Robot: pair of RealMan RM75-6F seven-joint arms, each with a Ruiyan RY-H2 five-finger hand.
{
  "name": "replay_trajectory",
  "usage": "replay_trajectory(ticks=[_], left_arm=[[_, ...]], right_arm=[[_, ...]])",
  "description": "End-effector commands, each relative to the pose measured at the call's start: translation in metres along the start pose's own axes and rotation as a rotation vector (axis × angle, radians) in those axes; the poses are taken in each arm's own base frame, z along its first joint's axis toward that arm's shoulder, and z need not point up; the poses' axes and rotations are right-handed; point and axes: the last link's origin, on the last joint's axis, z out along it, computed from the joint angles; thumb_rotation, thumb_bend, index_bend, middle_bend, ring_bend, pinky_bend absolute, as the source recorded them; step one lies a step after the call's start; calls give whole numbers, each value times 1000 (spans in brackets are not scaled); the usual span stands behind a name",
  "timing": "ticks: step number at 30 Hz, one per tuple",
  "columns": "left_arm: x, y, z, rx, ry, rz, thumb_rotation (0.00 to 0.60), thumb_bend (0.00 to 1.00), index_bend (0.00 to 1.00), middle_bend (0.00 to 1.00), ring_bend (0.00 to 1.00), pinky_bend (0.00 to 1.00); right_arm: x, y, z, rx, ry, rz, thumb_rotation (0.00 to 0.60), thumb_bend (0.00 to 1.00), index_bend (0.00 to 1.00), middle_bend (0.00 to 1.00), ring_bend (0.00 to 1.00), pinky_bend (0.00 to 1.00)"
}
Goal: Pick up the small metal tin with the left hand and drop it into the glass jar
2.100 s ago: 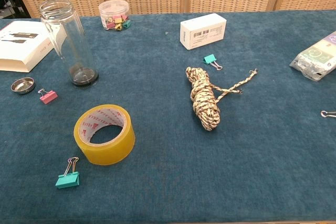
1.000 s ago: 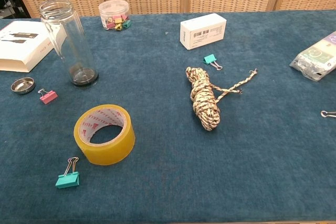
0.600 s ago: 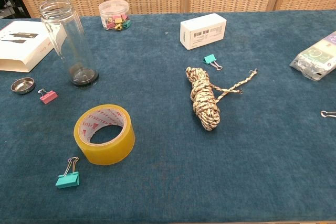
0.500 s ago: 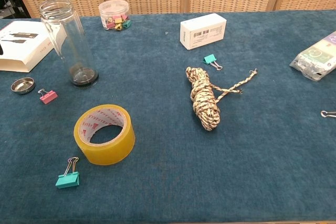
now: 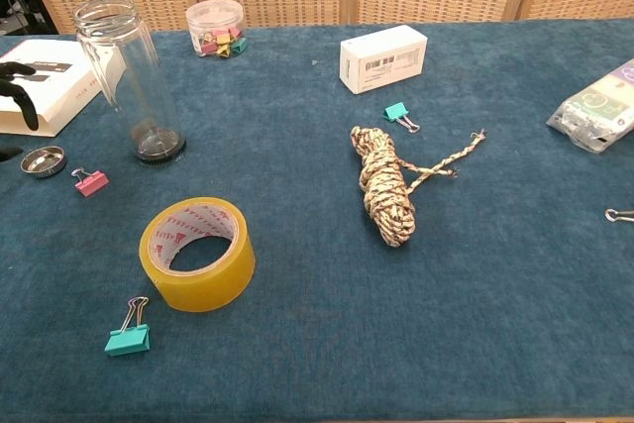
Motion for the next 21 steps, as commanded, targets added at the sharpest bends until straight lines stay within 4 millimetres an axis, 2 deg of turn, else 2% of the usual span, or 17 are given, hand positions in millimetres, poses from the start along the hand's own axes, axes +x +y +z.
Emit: replay_trajectory(ticks=[1,21], left_arm=[[-2,1,2,5,-1,11,600,319,472,0,0,0],[-16,6,5,27,-14,40,600,397,552,0,0,0]], right_arm=[[0,0,0,-1,1,1,600,0,0,0,0,0],[3,3,1,-9,3,19,600,0,0,0,0,0]])
